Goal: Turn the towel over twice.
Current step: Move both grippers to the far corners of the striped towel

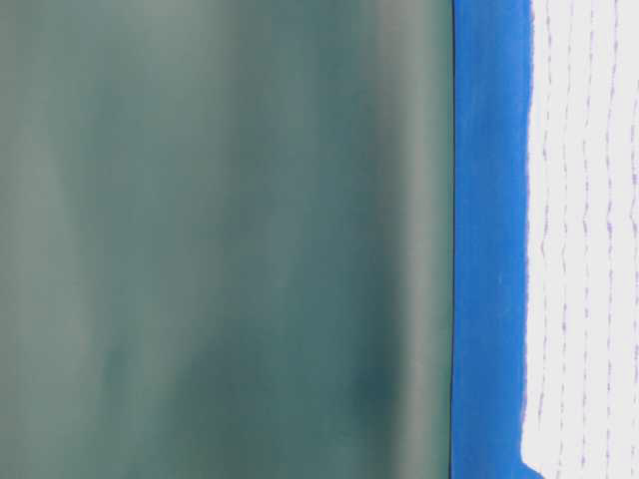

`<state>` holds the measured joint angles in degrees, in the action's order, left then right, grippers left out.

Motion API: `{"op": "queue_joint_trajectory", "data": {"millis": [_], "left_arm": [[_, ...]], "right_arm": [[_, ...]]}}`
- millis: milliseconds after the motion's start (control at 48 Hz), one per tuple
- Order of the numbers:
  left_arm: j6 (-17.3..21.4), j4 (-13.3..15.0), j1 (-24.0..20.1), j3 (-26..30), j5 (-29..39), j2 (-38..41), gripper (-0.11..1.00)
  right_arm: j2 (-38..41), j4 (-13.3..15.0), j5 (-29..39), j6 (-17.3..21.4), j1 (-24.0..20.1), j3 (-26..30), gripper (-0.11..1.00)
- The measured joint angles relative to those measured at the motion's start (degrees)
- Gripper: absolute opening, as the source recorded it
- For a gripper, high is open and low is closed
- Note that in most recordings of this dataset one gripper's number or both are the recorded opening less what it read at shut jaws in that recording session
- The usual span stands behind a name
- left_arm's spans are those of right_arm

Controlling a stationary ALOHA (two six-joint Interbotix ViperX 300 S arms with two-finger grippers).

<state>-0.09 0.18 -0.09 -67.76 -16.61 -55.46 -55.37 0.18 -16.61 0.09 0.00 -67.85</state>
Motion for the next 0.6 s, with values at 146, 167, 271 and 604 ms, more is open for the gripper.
{"op": "queue_joint_trajectory", "data": {"millis": [146, 167, 271, 604], "left_arm": [[0.5, 0.9, -1.6, 0.1, -0.1, 0.9, 0.0], [0.5, 0.9, -2.2, 0.1, -0.2, 1.1, 0.0], [0.4, 0.9, -5.7, 0.1, -0.2, 2.0, 0.0], [0.5, 1.0, -14.8, 0.1, -1.1, 12.4, 0.06]], "right_arm": [[0.3, 0.0, 0.5, 0.4, 1.9, 0.2, 0.0], [0.4, 0.0, 0.8, 0.4, 2.5, 0.3, 0.0], [1.1, -0.1, 2.7, 0.5, 5.4, 0.7, 0.0], [8.7, -0.3, 7.6, 2.5, 18.4, 0.7, 0.01]]}}
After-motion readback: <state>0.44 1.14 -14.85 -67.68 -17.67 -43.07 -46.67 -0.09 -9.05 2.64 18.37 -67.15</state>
